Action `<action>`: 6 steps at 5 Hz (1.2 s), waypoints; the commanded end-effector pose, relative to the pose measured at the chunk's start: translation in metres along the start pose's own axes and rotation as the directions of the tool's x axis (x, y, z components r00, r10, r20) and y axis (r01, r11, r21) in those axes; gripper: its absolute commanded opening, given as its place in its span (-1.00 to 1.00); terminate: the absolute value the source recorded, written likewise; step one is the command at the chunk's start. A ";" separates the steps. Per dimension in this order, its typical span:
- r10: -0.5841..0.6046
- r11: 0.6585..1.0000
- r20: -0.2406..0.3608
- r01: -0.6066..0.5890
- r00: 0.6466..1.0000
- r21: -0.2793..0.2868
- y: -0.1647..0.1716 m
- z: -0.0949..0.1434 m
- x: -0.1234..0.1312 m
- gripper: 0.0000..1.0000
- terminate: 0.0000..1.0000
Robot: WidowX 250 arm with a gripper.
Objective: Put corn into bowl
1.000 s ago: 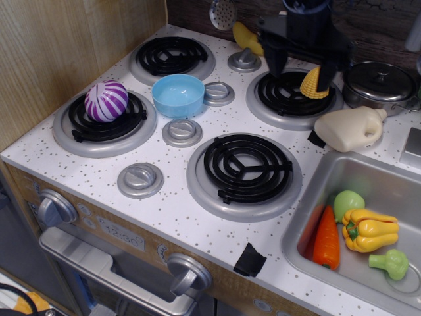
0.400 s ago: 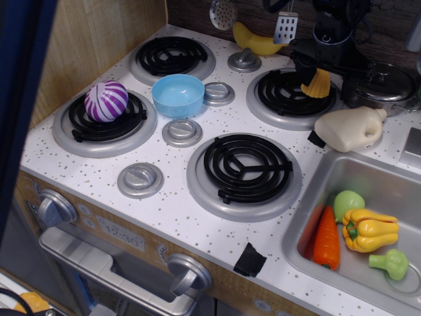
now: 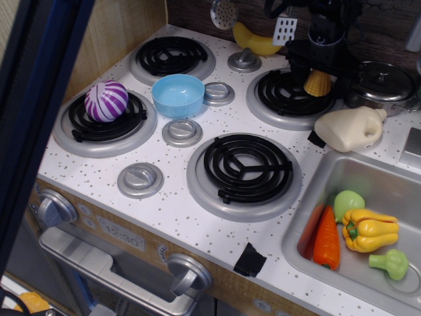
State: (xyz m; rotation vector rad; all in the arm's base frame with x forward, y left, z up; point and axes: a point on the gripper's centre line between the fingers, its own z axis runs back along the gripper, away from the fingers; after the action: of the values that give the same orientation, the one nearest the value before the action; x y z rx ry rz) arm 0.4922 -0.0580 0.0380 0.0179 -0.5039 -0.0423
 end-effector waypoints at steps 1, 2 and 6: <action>0.012 1.000 0.083 -0.012 0.996 0.003 0.003 0.009 0.020 1.00 -1.00; 0.029 0.999 0.068 -0.031 0.997 0.022 0.001 0.015 0.019 -1.00 -1.00; -0.059 0.951 -0.076 0.079 0.995 0.299 0.060 0.090 -0.023 -1.00 -1.00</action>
State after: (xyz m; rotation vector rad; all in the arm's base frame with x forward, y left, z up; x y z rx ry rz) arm 0.4190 0.0183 0.0763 0.3525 -0.3356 -0.0822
